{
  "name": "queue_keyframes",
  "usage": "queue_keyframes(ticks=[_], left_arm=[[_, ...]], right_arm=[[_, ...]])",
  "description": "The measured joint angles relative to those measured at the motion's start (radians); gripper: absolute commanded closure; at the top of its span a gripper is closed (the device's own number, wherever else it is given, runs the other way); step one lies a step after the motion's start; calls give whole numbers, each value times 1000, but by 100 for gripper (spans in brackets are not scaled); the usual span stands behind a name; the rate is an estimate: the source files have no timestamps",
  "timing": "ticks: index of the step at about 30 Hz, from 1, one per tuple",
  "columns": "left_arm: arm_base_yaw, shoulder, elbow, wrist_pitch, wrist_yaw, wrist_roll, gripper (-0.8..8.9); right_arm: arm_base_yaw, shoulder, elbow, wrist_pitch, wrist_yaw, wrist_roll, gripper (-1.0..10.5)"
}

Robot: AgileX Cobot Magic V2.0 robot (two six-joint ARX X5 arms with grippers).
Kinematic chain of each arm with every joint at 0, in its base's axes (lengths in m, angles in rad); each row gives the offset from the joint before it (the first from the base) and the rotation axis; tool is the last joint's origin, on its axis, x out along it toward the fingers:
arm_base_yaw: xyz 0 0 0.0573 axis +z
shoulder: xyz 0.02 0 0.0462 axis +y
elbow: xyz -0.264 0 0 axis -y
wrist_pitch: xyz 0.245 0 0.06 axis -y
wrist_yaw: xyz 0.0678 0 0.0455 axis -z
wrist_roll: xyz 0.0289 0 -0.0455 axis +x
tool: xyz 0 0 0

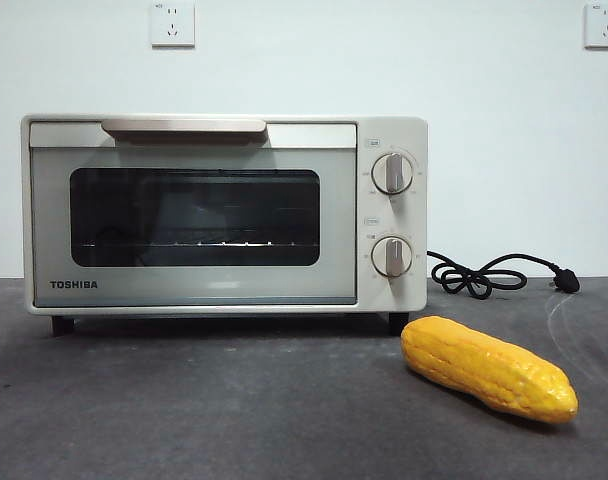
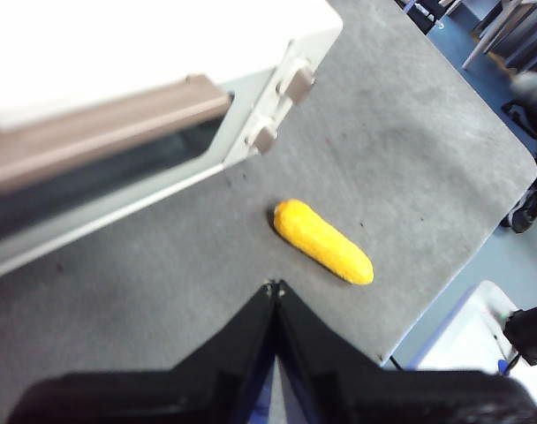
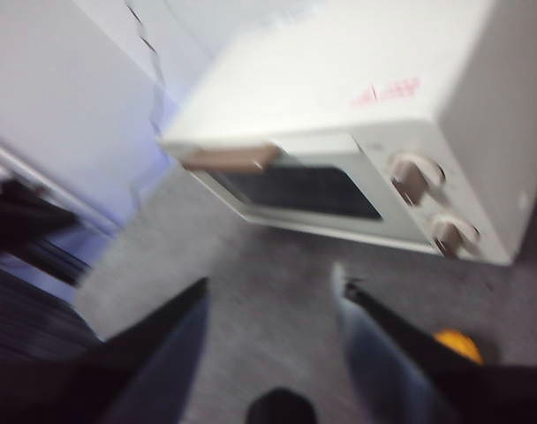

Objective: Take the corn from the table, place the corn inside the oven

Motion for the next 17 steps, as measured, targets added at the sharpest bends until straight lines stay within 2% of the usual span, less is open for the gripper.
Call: queue_keyframes(ticks=[4,9,13,17], left_arm=[[-23,20,50,-1,-5,13,819],[-27,29,80,0,-6,22,819],[-27,31,80,-4,-9,25,819],[-27,31,80,-24,-12,42,819]], right_arm=[[157,118,65,-77,180,-42,471],[318,273,95,-105,339,-80,468],[390,388,95,-131,475,-89,469],[409,485,95,-177,619,-106,470]])
